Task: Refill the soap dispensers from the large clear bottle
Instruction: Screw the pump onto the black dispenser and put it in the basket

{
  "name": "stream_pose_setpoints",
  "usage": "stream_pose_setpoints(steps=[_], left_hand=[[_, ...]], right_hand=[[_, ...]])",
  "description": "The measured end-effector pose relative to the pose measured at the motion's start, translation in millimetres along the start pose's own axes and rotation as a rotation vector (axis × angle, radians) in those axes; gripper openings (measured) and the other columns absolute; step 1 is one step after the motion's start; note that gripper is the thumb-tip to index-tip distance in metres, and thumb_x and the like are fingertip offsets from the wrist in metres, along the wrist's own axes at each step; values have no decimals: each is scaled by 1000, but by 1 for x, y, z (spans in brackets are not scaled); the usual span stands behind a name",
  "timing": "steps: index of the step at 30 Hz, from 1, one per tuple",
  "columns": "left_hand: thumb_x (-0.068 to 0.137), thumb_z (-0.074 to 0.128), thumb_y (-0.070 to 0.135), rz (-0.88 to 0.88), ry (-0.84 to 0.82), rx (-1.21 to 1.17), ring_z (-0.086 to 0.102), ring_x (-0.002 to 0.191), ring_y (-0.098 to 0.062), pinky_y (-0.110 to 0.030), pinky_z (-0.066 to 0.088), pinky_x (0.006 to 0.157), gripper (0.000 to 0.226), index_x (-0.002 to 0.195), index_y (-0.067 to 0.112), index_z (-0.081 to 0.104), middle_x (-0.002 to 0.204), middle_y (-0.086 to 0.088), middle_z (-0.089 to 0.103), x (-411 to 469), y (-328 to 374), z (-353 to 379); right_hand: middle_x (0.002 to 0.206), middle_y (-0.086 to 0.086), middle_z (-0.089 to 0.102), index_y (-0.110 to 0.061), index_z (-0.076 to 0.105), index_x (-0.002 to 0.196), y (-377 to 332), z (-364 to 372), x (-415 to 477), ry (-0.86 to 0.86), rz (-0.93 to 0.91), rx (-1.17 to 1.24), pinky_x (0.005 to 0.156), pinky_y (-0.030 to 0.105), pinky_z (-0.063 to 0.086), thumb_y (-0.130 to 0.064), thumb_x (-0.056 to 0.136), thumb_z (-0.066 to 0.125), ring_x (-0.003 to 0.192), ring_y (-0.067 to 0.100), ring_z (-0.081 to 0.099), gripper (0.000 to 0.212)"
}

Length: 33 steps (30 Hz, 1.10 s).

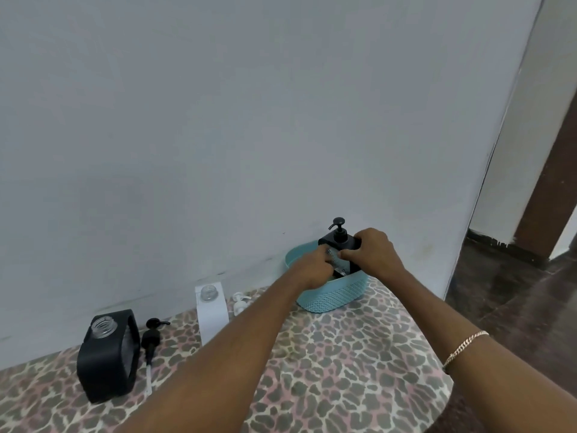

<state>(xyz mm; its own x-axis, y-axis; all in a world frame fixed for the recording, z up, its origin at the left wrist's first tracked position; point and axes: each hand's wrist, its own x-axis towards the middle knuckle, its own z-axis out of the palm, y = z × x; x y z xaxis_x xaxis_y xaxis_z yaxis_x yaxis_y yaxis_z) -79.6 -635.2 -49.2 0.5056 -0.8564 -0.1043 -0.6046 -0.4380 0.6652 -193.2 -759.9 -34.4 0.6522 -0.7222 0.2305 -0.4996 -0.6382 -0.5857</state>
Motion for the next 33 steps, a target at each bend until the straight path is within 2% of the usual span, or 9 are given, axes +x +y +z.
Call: stream_pose_setpoints(steps=[3, 9, 13, 16, 19, 24, 27, 29, 33], left_hand=[[96, 43, 6, -2, -101, 126, 64, 98, -27, -35, 46, 76, 85, 168, 32, 7, 142, -13, 64, 6, 6, 0], [102, 40, 8, -17, -171, 248, 55, 80, -21, -32, 40, 69, 85, 166, 35, -9, 110, -13, 67, 13, 10, 6], [107, 38, 17, -24, -191, 292, 58, 95, -27, -36, 41, 85, 79, 167, 34, -10, 118, -18, 66, 20, 9, 10], [108, 37, 19, -30, -215, 323, 59, 117, -35, -41, 42, 98, 77, 167, 33, -11, 144, -23, 59, 23, 9, 12], [109, 34, 19, -50, -244, 351, 53, 133, -40, -46, 38, 112, 76, 167, 32, -13, 154, -25, 49, 27, 7, 12], [110, 33, 20, -47, -266, 375, 45, 144, -40, -48, 32, 119, 74, 167, 29, -13, 162, -24, 40, 25, 11, 9], [110, 34, 18, -36, -243, 378, 49, 139, -40, -46, 37, 113, 71, 168, 23, -7, 154, -24, 50, 21, 16, 9], [109, 39, 19, -9, -196, 359, 56, 130, -37, -42, 42, 99, 63, 167, 19, 14, 145, -20, 59, 19, 15, 9], [104, 53, 20, 79, 52, 256, 60, 96, -26, -37, 45, 78, 28, 131, 10, 57, 113, -11, 68, 6, 9, 13]], right_hand=[[79, 6, 46, -9, 46, 63, 2, 2, 5, 17, 20, -14, 50, 26, 30, -26, 78, 87, 54, 17, 40, 46], [103, 9, 42, -15, 42, 66, 9, 11, 6, 30, 16, -146, 54, 29, 34, -26, 83, 83, 64, 22, 46, 46], [111, 13, 47, -13, 46, 76, 15, 17, 6, 29, 33, -184, 66, 34, 43, -25, 84, 81, 78, 31, 55, 37], [121, 16, 50, -7, 62, 100, 16, 23, 9, 6, 25, -226, 75, 37, 48, -27, 85, 82, 94, 38, 62, 32], [127, 16, 50, -4, 63, 119, 17, 28, 12, -14, 37, -274, 77, 35, 43, -28, 89, 80, 107, 39, 61, 42], [135, 16, 46, -2, 61, 125, 14, 32, 12, -18, 8, -350, 80, 35, 40, -27, 100, 72, 117, 39, 54, 38], [139, 16, 43, -2, 61, 125, 12, 35, 7, -8, -13, -400, 80, 36, 43, -22, 106, 63, 121, 39, 50, 28], [138, 17, 42, -2, 61, 123, 12, 36, 3, 1, -16, -385, 78, 36, 43, -21, 105, 64, 121, 39, 49, 26], [130, 17, 46, -3, 62, 121, 14, 35, -6, 33, -52, -307, 77, 35, 43, -20, 101, 67, 112, 39, 55, 27]])
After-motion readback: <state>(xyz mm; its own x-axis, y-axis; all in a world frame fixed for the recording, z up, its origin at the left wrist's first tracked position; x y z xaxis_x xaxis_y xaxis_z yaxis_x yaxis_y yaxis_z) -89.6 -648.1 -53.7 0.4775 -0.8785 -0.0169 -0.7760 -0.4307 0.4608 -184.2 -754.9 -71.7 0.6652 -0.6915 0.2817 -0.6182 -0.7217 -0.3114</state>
